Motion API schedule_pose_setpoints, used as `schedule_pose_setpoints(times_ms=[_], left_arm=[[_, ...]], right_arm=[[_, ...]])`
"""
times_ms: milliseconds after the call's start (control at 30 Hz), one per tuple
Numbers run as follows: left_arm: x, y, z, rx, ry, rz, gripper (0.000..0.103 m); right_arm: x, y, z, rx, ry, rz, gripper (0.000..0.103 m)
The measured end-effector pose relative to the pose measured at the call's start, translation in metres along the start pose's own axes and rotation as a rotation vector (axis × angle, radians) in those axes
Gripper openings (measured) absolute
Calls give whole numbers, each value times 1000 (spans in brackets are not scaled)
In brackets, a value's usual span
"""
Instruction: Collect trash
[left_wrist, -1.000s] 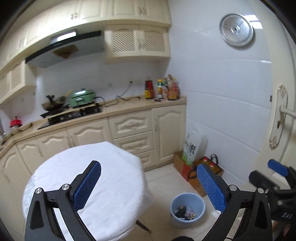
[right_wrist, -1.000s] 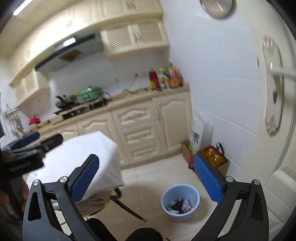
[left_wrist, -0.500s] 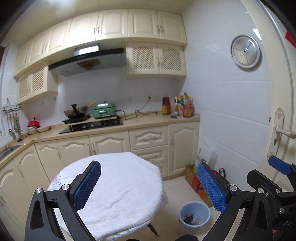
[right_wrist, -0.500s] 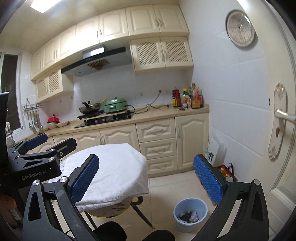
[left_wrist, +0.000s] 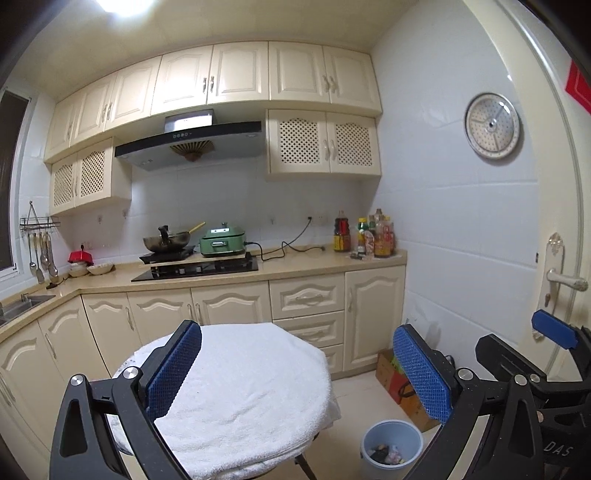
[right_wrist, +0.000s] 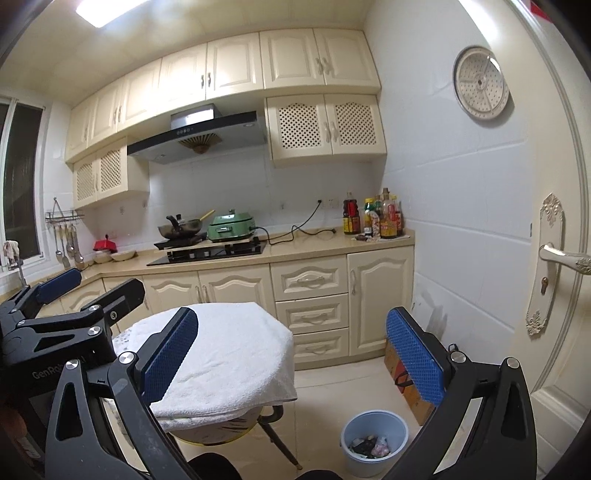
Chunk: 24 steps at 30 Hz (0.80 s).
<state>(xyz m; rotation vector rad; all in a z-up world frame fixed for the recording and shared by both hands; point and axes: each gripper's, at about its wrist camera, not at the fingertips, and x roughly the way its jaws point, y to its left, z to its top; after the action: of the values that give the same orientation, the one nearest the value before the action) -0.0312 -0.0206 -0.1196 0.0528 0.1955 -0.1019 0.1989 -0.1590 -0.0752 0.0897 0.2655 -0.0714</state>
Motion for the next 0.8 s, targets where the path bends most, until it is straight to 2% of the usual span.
schedule_pose_setpoints(times_ms=[800], left_arm=[[46, -22, 9, -7, -8, 39, 102]], right_arm=[[1, -3, 1, 16, 7, 5, 103]])
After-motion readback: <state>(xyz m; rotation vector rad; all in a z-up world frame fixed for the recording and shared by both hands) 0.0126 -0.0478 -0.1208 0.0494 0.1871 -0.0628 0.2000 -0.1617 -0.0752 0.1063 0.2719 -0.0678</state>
